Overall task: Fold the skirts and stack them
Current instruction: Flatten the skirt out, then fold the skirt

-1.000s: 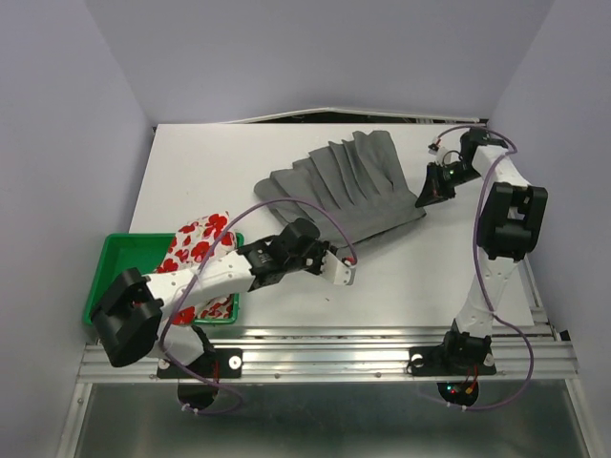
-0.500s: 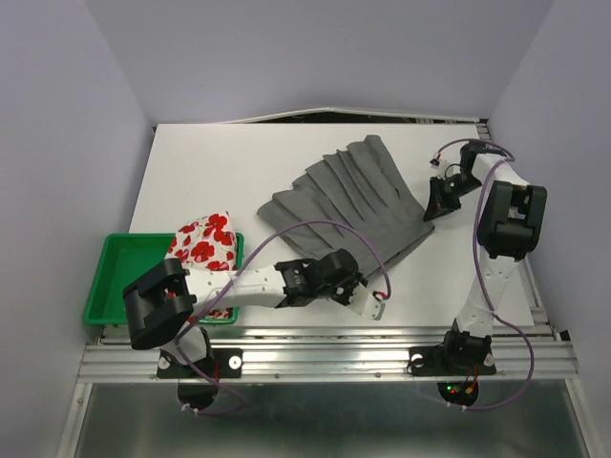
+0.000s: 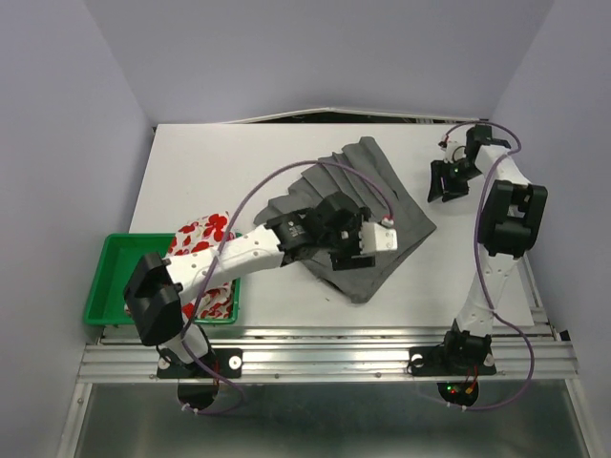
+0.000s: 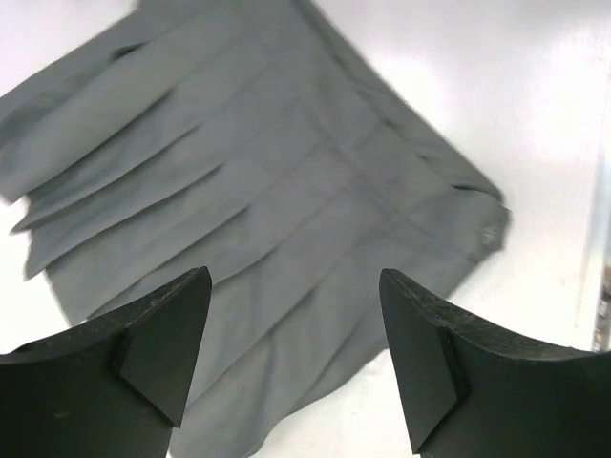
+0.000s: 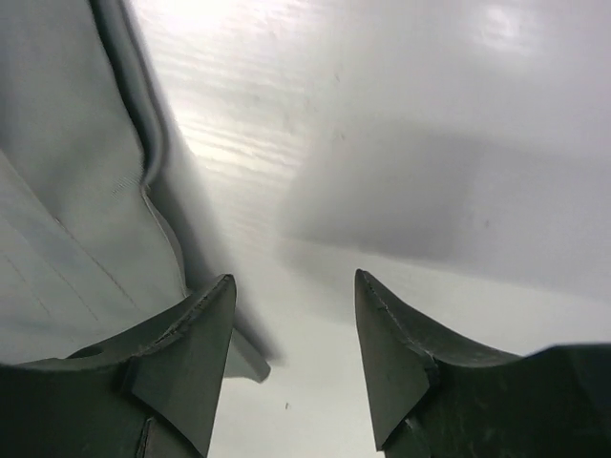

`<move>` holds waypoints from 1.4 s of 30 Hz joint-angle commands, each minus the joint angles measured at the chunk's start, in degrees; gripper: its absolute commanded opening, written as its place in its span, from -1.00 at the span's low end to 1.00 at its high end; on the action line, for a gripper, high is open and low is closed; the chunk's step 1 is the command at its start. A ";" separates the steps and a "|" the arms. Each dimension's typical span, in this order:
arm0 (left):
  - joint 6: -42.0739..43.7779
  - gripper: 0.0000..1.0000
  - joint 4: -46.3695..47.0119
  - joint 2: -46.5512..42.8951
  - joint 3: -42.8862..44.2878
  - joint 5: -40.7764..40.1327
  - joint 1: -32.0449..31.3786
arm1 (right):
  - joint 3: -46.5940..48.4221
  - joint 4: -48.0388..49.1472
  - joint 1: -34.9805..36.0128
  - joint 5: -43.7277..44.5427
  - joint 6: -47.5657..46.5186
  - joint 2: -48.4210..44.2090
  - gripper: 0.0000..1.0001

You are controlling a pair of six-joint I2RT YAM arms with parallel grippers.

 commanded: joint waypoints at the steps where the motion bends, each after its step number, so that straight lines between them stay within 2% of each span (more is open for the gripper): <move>1: -4.04 0.65 -5.16 -1.56 3.79 3.24 9.53 | 4.01 -1.48 2.04 -3.50 0.23 3.75 0.18; 5: -1.05 0.58 -6.39 1.16 1.50 3.42 18.17 | 3.75 -0.96 3.79 -3.16 -0.65 5.77 0.09; 7: 0.00 0.51 -7.27 3.43 0.80 3.24 21.77 | 3.57 -0.08 4.50 -2.28 -0.48 7.17 -0.05; 13: 6.33 0.34 -6.75 8.37 -2.80 0.70 24.78 | 9.87 3.97 6.26 1.24 3.21 13.32 -0.44; 16: 8.09 0.23 -4.55 11.43 -5.18 -0.62 24.87 | 14.63 5.11 6.26 1.42 5.31 17.89 -0.74; 20: 7.66 0.08 -5.07 14.95 -4.05 1.13 24.08 | 23.67 6.08 7.31 0.36 7.52 22.20 -0.89; 24: 7.13 -0.04 -5.60 17.07 -3.51 1.57 20.66 | 28.35 6.86 7.93 1.58 9.01 23.27 -0.85; 25: 6.87 -0.08 -6.30 17.51 -3.51 1.92 18.12 | 28.44 7.13 7.93 1.94 9.19 21.79 -0.71; 28: 4.06 -0.11 -7.79 17.95 -2.99 3.76 12.93 | 25.47 7.48 7.93 3.52 8.32 17.39 -0.58; 30: 0.30 -0.11 -8.85 18.65 -0.98 6.30 8.28 | 20.83 6.09 7.93 3.88 6.13 11.07 -0.27; 32: -3.05 -0.11 -9.99 19.70 3.14 8.50 6.50 | 17.48 4.77 7.93 5.54 4.54 6.68 -0.20; 36: -9.21 0.08 -12.72 21.82 10.72 13.43 6.23 | 6.06 4.84 7.93 11.78 0.41 -5.53 -0.18; 38: -11.32 0.23 -12.72 20.94 13.17 13.79 7.11 | 0.16 5.46 7.93 13.72 -0.04 -8.19 -0.18; 42: -11.86 0.36 -13.86 17.61 14.77 13.62 9.04 | -6.51 6.51 7.93 11.80 -0.13 -11.19 -0.19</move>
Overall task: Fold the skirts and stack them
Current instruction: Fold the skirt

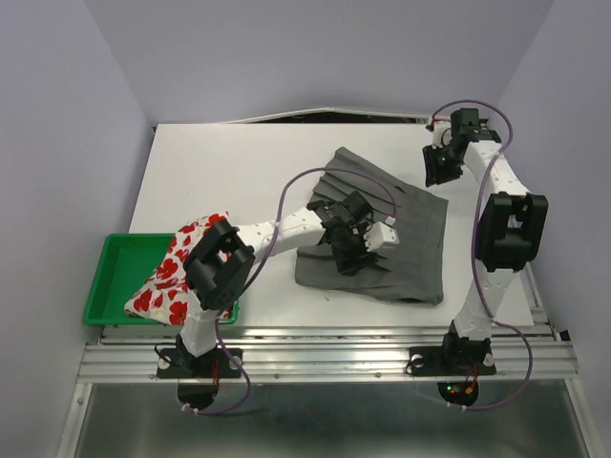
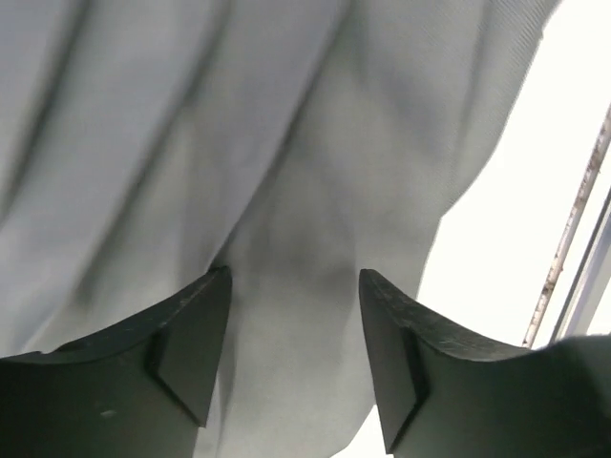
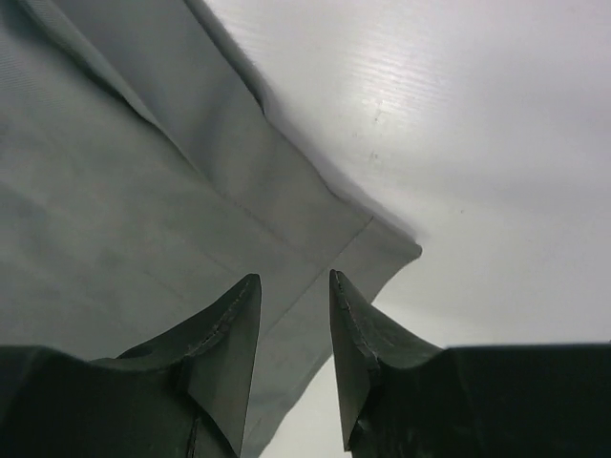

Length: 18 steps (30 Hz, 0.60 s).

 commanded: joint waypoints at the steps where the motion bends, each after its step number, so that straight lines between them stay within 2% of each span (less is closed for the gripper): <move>1: -3.35 0.38 -2.70 -6.09 2.66 1.16 2.75 | -6.00 2.06 -0.12 -0.60 -1.66 -1.40 -0.19; 6: 0.68 0.49 -2.96 -11.63 -2.43 -2.09 6.26 | -6.81 3.20 -0.12 -6.85 -1.13 4.75 -0.20; 10: 2.80 0.50 -2.43 -14.70 -7.53 -2.80 9.34 | -2.51 4.61 1.98 -8.43 -0.08 12.30 -0.20; 14: 3.85 0.50 -2.78 -16.64 -9.55 -1.13 12.24 | 6.96 4.52 6.99 -6.95 2.21 19.33 -0.20; 18: 5.17 0.50 -1.91 -19.19 -12.98 -1.22 12.60 | 16.82 1.38 8.14 -6.76 4.67 24.35 -0.20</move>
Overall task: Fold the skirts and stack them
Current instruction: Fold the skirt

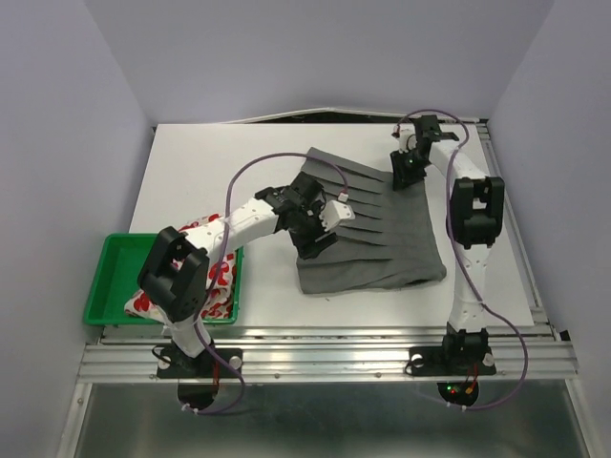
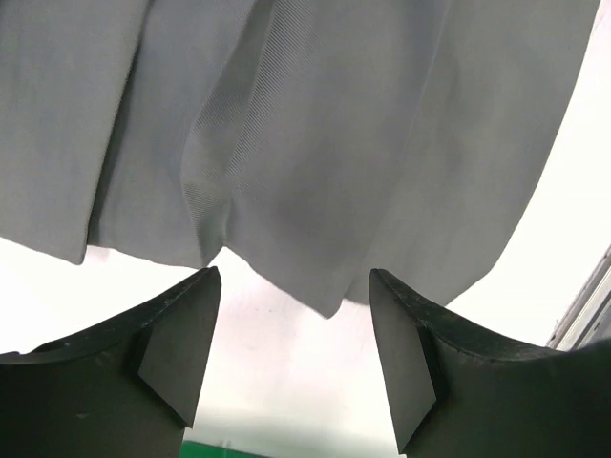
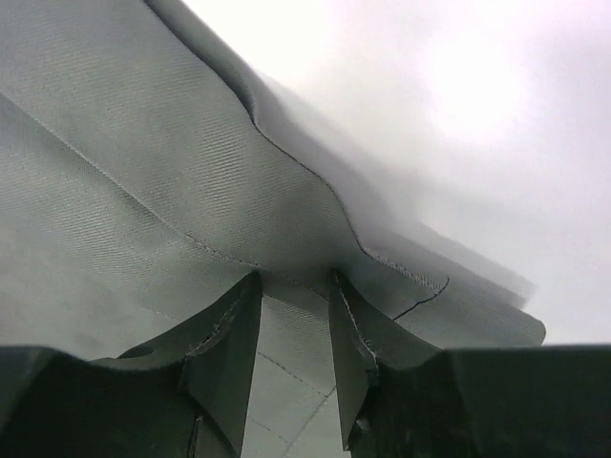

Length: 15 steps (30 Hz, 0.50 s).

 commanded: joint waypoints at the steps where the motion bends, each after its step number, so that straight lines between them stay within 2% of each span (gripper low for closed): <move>1: 2.57 0.50 0.37 -5.57 -3.45 0.64 -0.45 | 7.23 -2.73 2.88 -0.67 2.16 6.67 -0.19; 4: 2.84 0.54 2.30 -8.38 -7.84 -0.77 -1.77 | 4.89 -3.44 2.88 0.99 0.05 2.39 -0.07; 5: 3.10 0.62 4.40 -10.04 -9.16 -2.34 -3.77 | 3.22 -3.53 2.88 1.26 -1.61 -2.07 0.05; 7: 3.36 0.64 7.30 -11.64 -13.38 -6.37 -6.85 | -2.75 -3.53 2.88 1.79 -2.94 -7.01 0.15; 8: 3.36 0.66 10.45 -13.03 -15.92 -7.70 -10.44 | -4.95 -3.53 2.88 1.70 -3.99 -11.91 0.20; 11: 2.84 0.69 16.17 -13.40 -18.83 -11.92 -16.68 | -11.55 -5.45 2.88 0.65 -5.49 -19.22 0.20; 15: 1.96 0.69 18.39 -8.67 -18.32 -15.01 -19.87 | -17.18 -8.18 2.88 -4.79 -6.46 -23.73 0.16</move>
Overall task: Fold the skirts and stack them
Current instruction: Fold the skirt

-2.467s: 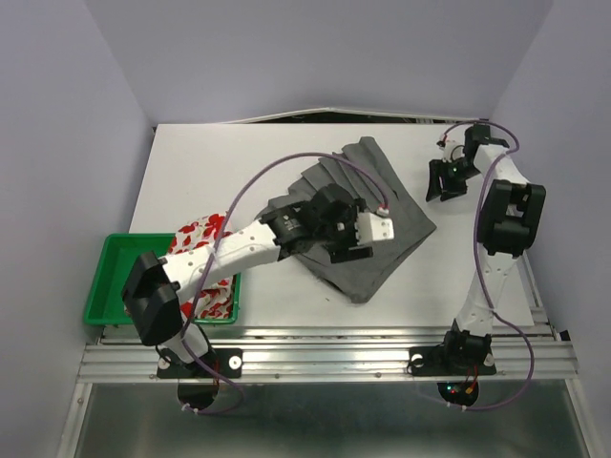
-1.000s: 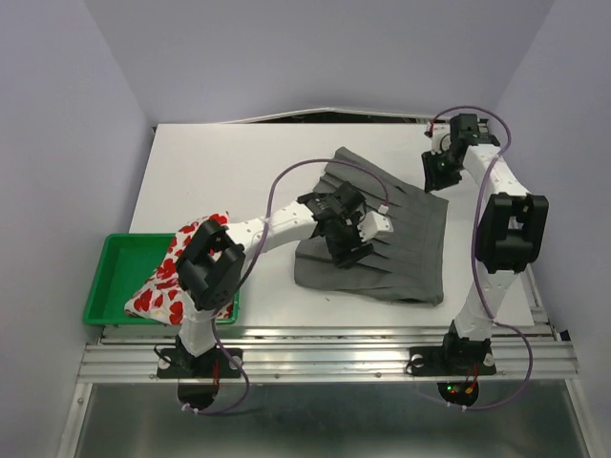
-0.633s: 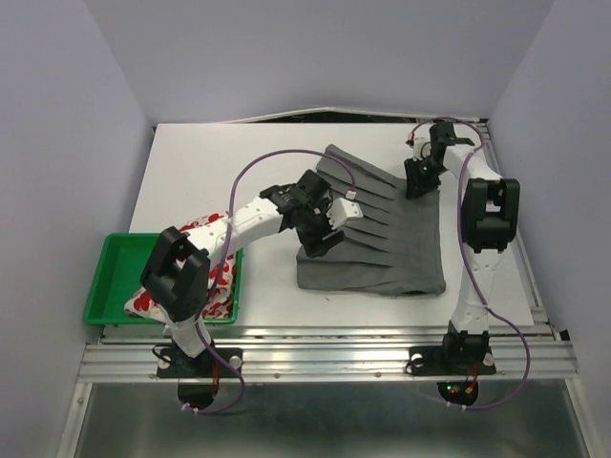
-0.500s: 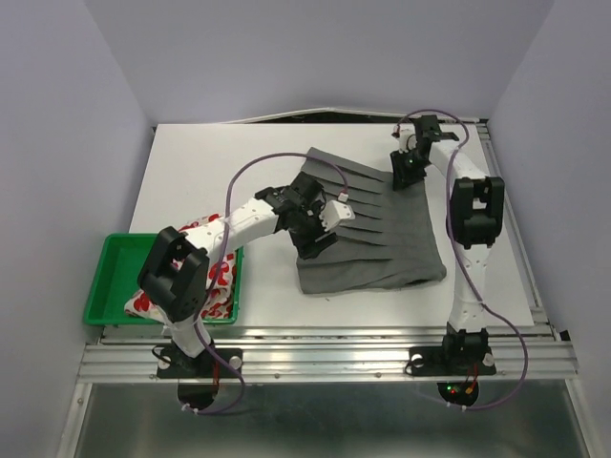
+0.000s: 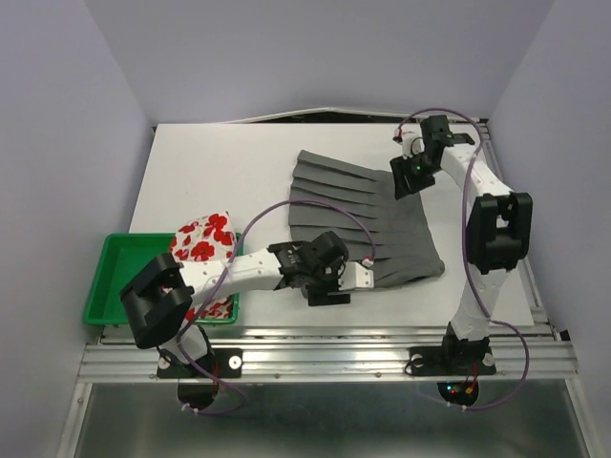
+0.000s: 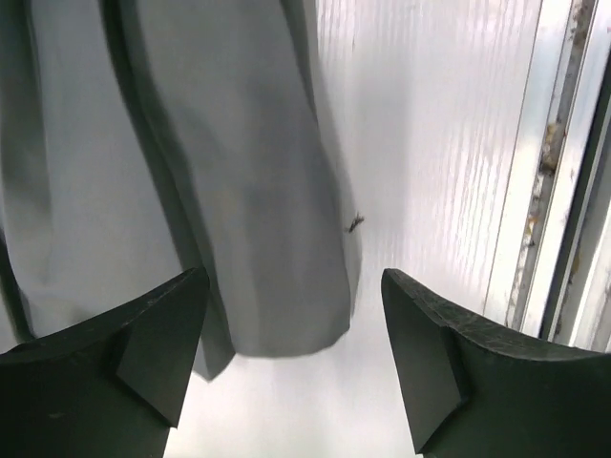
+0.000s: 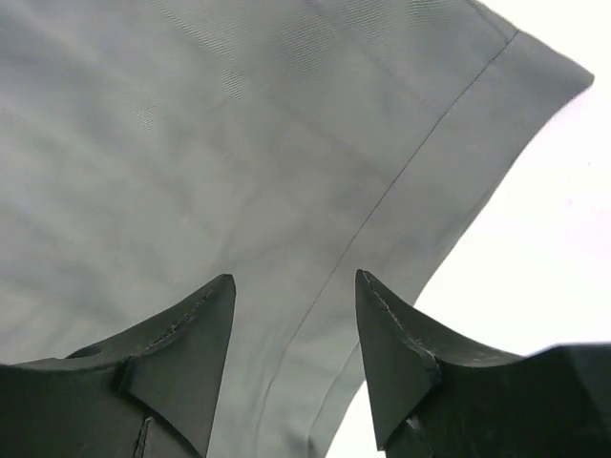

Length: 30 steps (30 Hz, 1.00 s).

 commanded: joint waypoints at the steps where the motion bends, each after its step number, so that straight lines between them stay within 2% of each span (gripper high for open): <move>1: -0.56 0.69 6.85 4.73 0.22 -6.37 -1.82 | -5.24 -3.29 -0.18 -6.08 -2.57 -6.55 0.14; 4: -0.91 0.67 7.38 7.91 1.54 -7.88 -2.35 | -8.68 -3.47 -0.18 -9.77 -3.18 -6.30 0.10; 6: -1.08 0.50 7.91 10.46 2.50 -11.38 -2.53 | -11.67 -2.51 -0.18 -11.01 -3.36 -5.51 0.04; 7: -1.08 0.22 7.73 11.08 2.94 -12.52 -2.70 | -12.64 -1.98 -0.18 -12.15 -3.53 -4.72 0.03; 9: -0.74 -0.21 6.07 12.05 5.13 -12.71 -2.70 | -14.57 -0.31 -0.18 -12.51 -3.53 -3.84 0.00; 10: -0.47 -0.55 3.54 11.53 6.19 -11.93 -2.62 | -15.97 1.09 -0.18 -11.99 -4.06 -2.53 -0.02; 13: 1.37 -1.00 -1.03 9.34 11.89 -11.31 -1.92 | -17.21 3.38 -0.18 -9.09 -4.59 -0.32 -0.10; 18: 4.01 -1.00 -6.50 12.21 28.48 -8.76 5.18 | -17.83 5.32 -0.18 -7.41 -4.59 2.40 -0.15; 23: 6.91 -1.00 -3.79 22.48 36.51 -8.84 11.79 | -17.04 5.32 -0.18 -7.06 -4.24 3.02 -0.16; 25: 7.35 -0.85 -2.38 25.05 38.18 -8.76 13.63 | -16.86 5.24 -0.18 -6.89 -4.15 3.02 -0.16; 27: 7.01 -0.45 -1.24 28.21 38.89 -9.02 14.52 | -16.78 5.23 -0.18 -6.89 -4.15 3.11 -0.16; 28: 6.57 -0.12 -1.41 29.18 39.59 -8.84 15.65 | -16.69 5.23 -0.18 -6.71 -4.15 3.20 -0.16; 30: 5.42 0.05 -1.50 28.49 38.81 -7.97 16.72 | -16.51 5.15 -0.18 -6.62 -4.06 3.46 -0.16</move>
